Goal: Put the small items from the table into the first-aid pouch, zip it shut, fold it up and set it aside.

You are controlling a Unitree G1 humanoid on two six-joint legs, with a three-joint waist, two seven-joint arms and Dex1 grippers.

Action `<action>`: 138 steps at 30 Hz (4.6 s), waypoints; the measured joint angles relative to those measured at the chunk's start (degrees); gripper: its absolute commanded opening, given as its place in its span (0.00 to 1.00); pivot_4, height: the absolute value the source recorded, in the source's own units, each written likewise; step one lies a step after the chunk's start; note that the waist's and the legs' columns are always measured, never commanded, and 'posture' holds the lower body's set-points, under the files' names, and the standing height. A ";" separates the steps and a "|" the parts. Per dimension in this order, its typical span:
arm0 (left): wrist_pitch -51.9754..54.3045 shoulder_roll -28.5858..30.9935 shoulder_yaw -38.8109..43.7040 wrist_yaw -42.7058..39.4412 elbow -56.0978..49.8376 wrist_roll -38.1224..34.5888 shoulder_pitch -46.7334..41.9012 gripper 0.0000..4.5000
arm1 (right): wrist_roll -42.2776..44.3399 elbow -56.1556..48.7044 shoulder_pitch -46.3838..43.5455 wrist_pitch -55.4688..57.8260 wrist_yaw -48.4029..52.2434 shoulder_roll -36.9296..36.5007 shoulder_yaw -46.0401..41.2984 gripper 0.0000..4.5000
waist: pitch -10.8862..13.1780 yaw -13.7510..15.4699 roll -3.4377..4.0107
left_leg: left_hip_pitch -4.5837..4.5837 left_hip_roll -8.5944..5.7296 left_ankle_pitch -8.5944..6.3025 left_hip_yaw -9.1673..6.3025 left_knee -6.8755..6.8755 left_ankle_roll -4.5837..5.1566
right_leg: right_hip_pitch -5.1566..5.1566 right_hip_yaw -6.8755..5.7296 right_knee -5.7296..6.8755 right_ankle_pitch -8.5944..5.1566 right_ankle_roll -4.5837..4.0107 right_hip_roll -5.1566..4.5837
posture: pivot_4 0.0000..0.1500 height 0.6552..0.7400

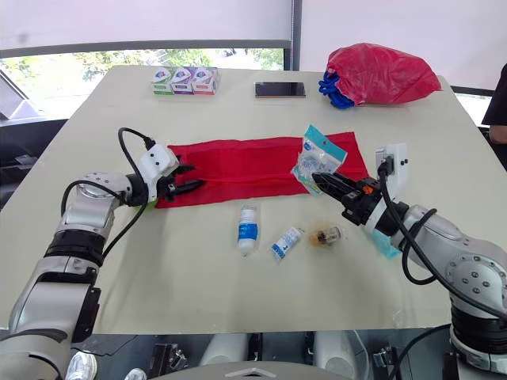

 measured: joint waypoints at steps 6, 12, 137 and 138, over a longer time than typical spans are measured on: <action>0.60 -1.24 0.00 -4.44 -2.58 -2.01 0.00 0.01 | 3.81 0.35 0.28 0.37 -2.29 0.17 1.81 0.02 | 0.00 0.02 0.00 | 0.02 0.00 0.00 0.00 0.03 0.00 | 0.01 0.01 0.04 0.00 0.00 0.00 | 1.00 1.00; 0.99 -5.13 -0.96 -5.41 -3.97 -2.22 -0.70 0.01 | 8.05 5.22 -2.03 1.72 -7.31 0.87 6.49 0.02 | 0.00 0.01 -0.01 | -0.01 -0.02 0.00 0.00 0.14 0.01 | 0.01 0.03 0.08 0.01 0.00 0.00 | 1.00 1.00; -5.15 -18.17 -1.71 -3.59 4.19 -1.29 -6.82 0.00 | -38.30 54.70 -28.12 -7.90 -0.51 38.48 9.75 0.02 | -0.08 -1.72 -0.01 | -0.13 -0.02 0.09 0.01 0.25 -0.09 | -0.08 0.06 0.19 0.08 0.05 0.02 | 1.00 1.00; -5.13 -18.18 -1.72 -3.60 3.73 -1.35 -6.78 0.00 | -39.25 56.50 -28.87 -9.81 0.54 38.69 9.46 0.02 | -0.08 -1.73 -0.01 | -0.11 -0.01 0.02 0.01 0.25 0.04 | -0.07 0.06 0.21 0.08 0.05 0.02 | 1.00 1.00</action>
